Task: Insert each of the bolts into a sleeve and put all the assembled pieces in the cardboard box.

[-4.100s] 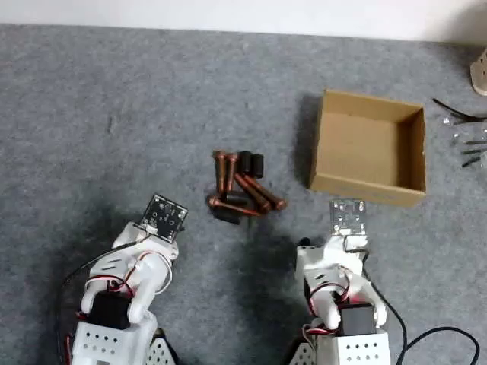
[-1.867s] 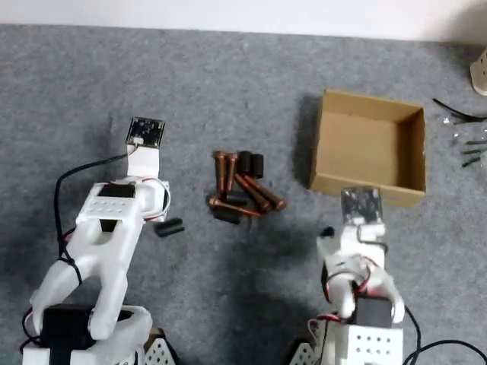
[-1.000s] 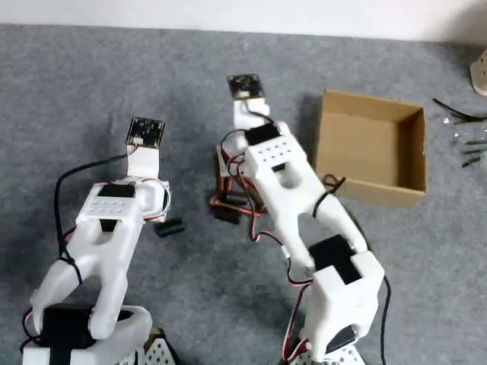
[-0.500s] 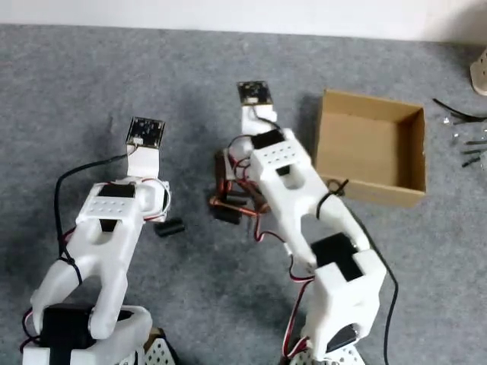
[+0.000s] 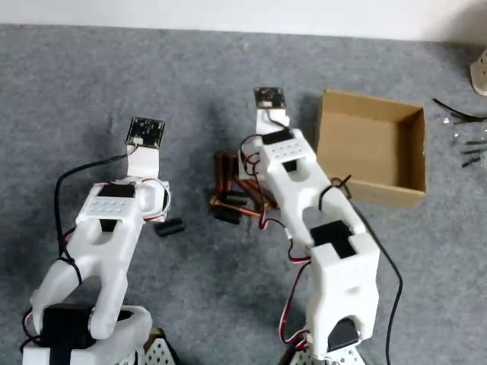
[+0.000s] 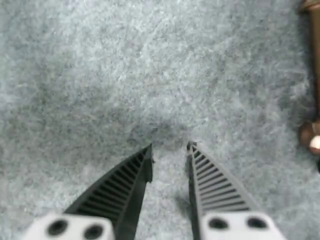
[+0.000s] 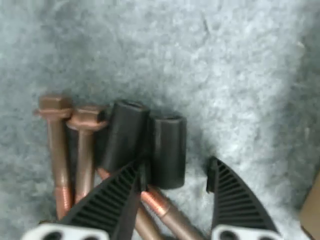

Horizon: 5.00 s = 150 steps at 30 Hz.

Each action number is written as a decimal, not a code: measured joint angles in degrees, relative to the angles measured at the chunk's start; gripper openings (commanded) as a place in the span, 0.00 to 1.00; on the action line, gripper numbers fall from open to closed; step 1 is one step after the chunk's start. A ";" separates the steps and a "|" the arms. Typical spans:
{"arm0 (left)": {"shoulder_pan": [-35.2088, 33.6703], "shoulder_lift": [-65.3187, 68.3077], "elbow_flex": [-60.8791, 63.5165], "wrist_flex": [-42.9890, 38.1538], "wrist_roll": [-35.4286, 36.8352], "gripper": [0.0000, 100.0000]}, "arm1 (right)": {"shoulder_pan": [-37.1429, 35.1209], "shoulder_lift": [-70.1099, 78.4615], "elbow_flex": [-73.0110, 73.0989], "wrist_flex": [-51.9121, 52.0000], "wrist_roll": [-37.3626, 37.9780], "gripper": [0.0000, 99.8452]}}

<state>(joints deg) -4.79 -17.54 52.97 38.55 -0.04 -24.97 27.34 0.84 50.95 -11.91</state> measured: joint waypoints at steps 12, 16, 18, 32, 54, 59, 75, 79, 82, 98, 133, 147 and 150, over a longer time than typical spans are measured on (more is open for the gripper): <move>0.00 0.00 0.00 0.00 0.00 0.12 | 0.09 4.75 -5.98 0.18 -0.09 0.17; 0.00 0.00 0.00 0.00 0.00 0.12 | 0.18 4.75 -6.86 0.18 -0.09 0.17; 0.00 0.00 0.00 0.00 0.00 0.12 | 0.18 4.75 -6.95 0.18 -0.09 0.17; 0.00 0.00 0.00 0.00 0.00 0.12 | 0.35 14.33 -19.60 6.59 -0.09 0.17; 0.00 0.00 0.00 0.00 0.00 0.12 | 1.05 19.25 -29.54 20.48 2.64 0.00; 0.00 0.00 0.00 0.00 0.00 0.12 | 1.05 18.64 -29.54 22.15 2.99 0.00; 0.00 0.00 0.00 0.00 0.00 0.12 | 0.70 -10.11 -1.49 14.07 6.33 0.00; 0.00 0.00 0.00 0.00 0.00 0.12 | 0.70 -22.24 12.22 6.86 6.33 0.00; 0.00 0.00 0.00 0.00 0.00 0.12 | 0.70 -31.38 22.51 1.41 8.09 0.00; 0.00 0.00 0.18 -1.76 0.00 0.12 | 0.62 -75.87 67.08 -18.20 10.90 0.00; 0.62 -57.41 27.60 -6.51 0.00 0.12 | 9.41 -131.34 94.07 -4.13 15.21 0.00; 8.62 -35.34 -0.97 5.45 5.63 0.12 | 9.41 -131.34 94.07 -4.13 15.21 0.00; 11.43 -21.45 -8.70 5.45 5.63 0.12 | 9.41 -131.34 94.07 -4.13 15.21 0.00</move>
<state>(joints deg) 6.64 -38.99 44.26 44.00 5.58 -15.56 -104.00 94.90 46.81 3.30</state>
